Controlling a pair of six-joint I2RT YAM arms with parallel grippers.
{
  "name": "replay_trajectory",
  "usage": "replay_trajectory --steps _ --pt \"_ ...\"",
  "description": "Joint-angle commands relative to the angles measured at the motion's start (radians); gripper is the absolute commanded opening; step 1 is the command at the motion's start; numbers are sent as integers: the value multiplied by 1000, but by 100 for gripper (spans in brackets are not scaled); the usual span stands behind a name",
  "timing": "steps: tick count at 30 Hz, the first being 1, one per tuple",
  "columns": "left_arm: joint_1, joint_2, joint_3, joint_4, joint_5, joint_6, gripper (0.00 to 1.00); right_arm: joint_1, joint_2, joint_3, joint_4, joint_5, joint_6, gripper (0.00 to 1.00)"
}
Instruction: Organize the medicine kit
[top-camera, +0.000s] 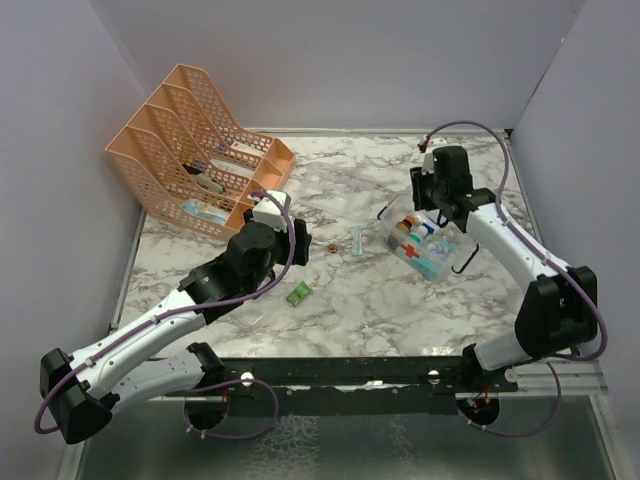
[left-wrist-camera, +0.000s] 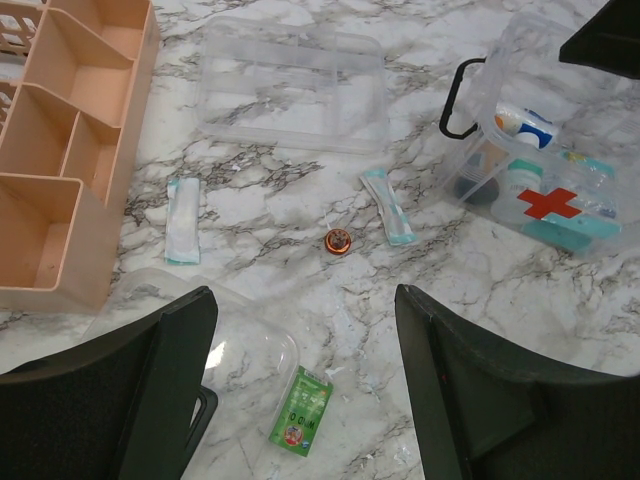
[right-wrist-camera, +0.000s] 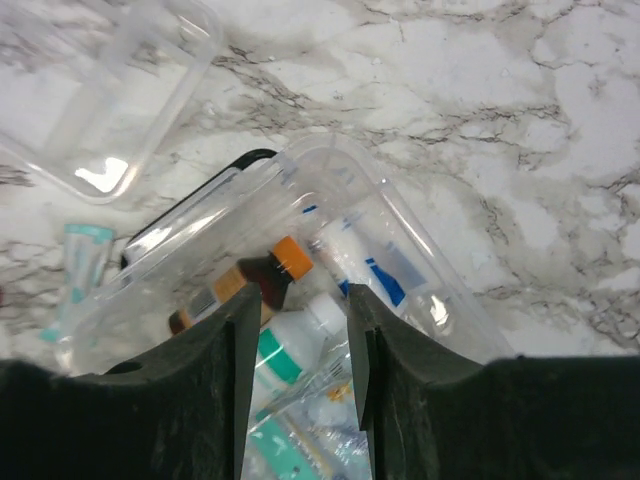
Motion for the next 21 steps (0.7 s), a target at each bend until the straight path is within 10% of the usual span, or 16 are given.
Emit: replay_trajectory --steps 1,9,21 --pt "2 7 13 12 25 0 75 0 -151 23 -78 -118 231 41" --pt "2 33 27 0 60 5 77 39 -258 -27 -69 -418 308 41" --pt "2 27 72 -66 -61 17 77 289 -80 30 85 -175 460 51"
